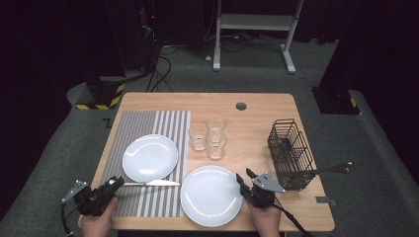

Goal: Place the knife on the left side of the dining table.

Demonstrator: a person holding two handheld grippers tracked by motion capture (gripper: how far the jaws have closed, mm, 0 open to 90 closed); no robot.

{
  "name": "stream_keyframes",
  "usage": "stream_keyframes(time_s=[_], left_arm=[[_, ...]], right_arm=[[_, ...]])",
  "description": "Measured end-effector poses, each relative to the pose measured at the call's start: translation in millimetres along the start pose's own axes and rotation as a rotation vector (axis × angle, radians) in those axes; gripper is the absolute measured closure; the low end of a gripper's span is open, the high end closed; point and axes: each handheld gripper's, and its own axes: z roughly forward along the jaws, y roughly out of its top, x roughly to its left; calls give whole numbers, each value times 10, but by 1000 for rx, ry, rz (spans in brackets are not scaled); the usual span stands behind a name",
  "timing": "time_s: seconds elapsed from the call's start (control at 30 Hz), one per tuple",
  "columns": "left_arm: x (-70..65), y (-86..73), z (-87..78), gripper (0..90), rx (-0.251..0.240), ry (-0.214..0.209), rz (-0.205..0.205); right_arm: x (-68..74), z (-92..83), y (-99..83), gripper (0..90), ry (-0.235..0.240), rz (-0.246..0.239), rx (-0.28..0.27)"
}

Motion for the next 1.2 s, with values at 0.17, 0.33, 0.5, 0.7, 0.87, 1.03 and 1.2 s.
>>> stream_keyframes(time_s=[0.17,0.33,0.5,0.7,0.87,1.03,1.2], left_arm=[[5,-4,1,574,13,8,-11],[6,-11,15,627,42,44,9],[-47,-16,36,636,48,54,47],[-63,-8,17,650,42,62,53],[-99,0,-7,646,55,70,64],[-123,-45,-119,609,88,103,110],[-59,-85,-194,549,176,142,130]], right_arm=[[9,5,2,555,4,-2,4],[7,0,8,557,3,-5,-1],[17,-13,15,557,4,-8,-6],[4,-51,24,558,2,-11,-19],[-16,-56,32,558,-4,-5,-21],[-18,-57,27,558,-6,-8,-18],[-1,-61,25,559,-1,-10,-18]])
